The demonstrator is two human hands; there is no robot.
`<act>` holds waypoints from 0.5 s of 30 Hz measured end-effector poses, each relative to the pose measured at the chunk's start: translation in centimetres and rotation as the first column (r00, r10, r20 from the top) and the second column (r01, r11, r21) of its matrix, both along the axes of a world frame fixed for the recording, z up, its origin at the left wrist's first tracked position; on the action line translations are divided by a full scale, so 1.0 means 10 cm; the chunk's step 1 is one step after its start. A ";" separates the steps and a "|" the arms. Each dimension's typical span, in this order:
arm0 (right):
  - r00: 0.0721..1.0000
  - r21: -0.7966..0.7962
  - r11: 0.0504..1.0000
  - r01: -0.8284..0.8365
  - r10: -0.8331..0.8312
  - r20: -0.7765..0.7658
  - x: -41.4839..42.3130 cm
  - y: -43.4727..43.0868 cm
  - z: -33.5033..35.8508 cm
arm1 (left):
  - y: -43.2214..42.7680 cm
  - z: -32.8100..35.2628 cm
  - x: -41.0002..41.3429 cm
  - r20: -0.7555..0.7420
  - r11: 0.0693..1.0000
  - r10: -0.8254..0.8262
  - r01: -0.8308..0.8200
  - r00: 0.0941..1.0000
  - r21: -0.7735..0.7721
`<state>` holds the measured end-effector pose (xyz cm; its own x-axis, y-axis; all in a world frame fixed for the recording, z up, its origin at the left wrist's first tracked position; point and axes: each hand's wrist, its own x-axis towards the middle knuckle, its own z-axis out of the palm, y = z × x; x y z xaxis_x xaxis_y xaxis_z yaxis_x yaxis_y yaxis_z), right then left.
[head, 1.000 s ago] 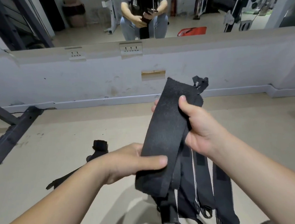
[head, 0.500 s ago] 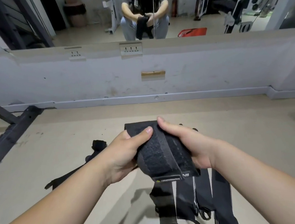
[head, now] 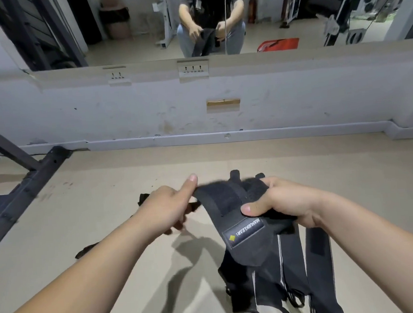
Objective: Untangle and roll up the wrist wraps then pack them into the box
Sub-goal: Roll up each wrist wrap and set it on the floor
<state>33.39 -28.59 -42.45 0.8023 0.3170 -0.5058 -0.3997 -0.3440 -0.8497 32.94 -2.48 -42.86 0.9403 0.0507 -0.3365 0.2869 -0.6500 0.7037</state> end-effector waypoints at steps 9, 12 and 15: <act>0.964 0.093 0.963 -0.253 0.259 -0.057 -0.03 0.13 0.01 | -0.37 0.12 -0.34 0.077 0.807 -0.554 0.558 0.829 -0.195; 0.901 0.102 0.898 -0.427 0.433 -0.039 -0.08 0.14 0.06 | -0.42 0.14 -0.40 0.026 0.818 -0.554 0.550 0.832 -0.167; 0.836 0.073 0.844 -0.532 0.536 -0.113 -0.14 0.17 0.05 | -0.49 0.18 -0.44 0.006 0.793 -0.587 0.577 0.809 -0.196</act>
<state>31.98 -26.86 -41.97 0.4344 0.6981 -0.5692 -0.2658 -0.5044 -0.8215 28.55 -7.38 -41.04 0.7532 -0.5667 -0.3339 -0.0656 -0.5698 0.8191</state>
